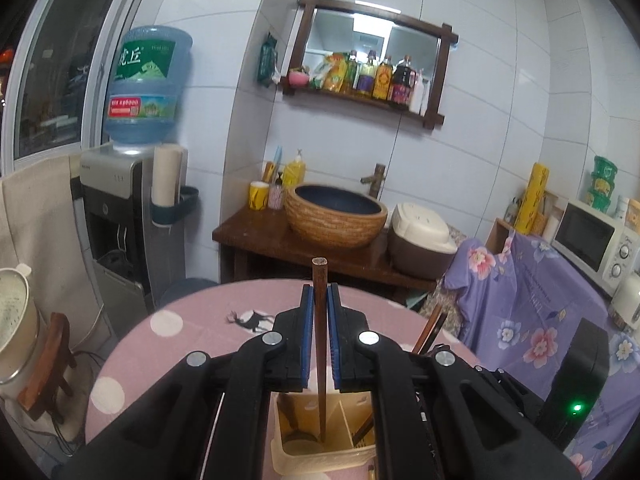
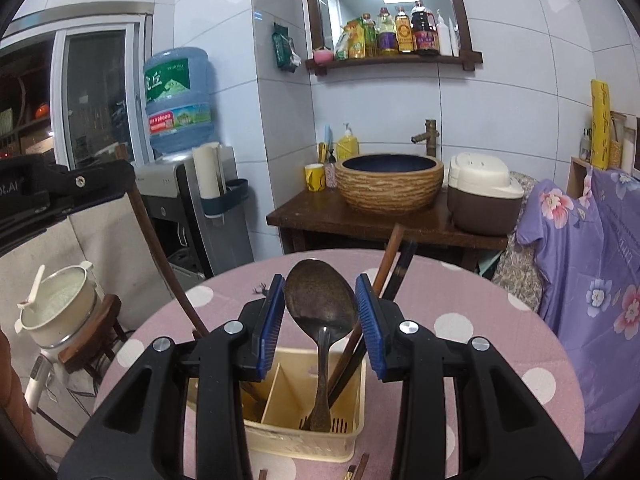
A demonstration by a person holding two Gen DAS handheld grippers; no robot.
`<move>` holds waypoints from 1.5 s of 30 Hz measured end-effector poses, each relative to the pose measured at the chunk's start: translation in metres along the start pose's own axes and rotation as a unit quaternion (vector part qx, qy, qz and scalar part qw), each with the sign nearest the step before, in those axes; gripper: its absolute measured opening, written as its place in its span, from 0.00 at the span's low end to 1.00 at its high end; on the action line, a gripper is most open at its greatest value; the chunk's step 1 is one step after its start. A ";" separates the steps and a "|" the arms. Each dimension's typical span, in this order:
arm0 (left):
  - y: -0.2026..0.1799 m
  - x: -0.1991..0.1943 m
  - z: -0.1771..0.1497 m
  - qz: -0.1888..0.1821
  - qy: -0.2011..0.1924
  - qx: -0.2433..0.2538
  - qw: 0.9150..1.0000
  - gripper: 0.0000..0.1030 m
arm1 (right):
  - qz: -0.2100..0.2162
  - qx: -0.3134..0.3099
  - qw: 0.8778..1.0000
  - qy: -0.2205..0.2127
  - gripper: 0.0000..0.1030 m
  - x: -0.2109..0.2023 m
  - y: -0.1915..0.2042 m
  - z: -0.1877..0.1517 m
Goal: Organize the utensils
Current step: 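Lower both utensils into the holder and open both tools, then move both tools back toward the remaining chopsticks on the table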
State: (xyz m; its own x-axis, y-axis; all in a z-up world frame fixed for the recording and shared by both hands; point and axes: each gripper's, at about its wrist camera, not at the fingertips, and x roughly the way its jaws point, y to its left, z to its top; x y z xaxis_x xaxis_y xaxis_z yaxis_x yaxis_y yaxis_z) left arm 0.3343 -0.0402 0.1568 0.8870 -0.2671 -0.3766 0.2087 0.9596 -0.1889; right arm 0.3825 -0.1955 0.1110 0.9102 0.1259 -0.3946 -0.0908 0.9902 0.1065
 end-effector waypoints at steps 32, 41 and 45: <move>0.009 -0.018 -0.058 0.019 -0.006 0.010 1.000 0.64 | -0.002 -0.008 1.000 -0.016 0.67 -0.022 -0.010 -0.073; 0.033 -0.039 -0.106 0.014 0.044 -0.025 0.999 0.89 | -0.018 -0.009 1.000 0.021 0.70 -0.058 -0.018 -0.104; 0.041 -0.040 -0.139 0.031 0.082 -0.029 0.996 0.91 | -0.023 -0.010 0.998 0.050 0.72 -0.067 -0.022 -0.124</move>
State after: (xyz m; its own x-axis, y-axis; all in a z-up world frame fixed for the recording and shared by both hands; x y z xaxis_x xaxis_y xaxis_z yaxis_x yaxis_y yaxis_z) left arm 0.2503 -0.0023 0.0378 0.8177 -0.2221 -0.5310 0.1269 0.9694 -0.2100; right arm 0.2734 -0.2184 0.0219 0.8684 0.0848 -0.4885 -0.0589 0.9959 0.0682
